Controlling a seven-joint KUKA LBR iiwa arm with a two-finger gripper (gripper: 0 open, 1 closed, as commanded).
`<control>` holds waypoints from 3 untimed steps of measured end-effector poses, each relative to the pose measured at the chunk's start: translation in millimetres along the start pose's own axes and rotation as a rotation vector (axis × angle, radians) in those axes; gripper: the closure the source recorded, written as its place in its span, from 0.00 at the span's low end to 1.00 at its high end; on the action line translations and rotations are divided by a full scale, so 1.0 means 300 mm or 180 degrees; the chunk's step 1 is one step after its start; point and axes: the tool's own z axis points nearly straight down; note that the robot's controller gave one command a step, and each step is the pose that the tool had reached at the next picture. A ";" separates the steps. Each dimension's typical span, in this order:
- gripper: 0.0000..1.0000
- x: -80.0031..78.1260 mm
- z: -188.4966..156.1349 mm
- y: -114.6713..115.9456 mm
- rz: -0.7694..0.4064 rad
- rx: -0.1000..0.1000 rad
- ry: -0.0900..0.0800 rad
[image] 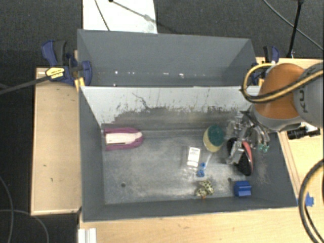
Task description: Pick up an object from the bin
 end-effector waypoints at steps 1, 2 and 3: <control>1.00 0.000 0.000 0.004 -0.0008 -0.0005 0.0001; 0.00 0.000 0.000 0.003 -0.0011 -0.0004 -0.0001; 0.00 0.174 -0.028 -0.097 -0.0141 -0.0020 0.0020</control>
Offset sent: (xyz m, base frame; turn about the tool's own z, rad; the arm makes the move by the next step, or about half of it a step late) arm 0.0000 0.0000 0.0000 0.0000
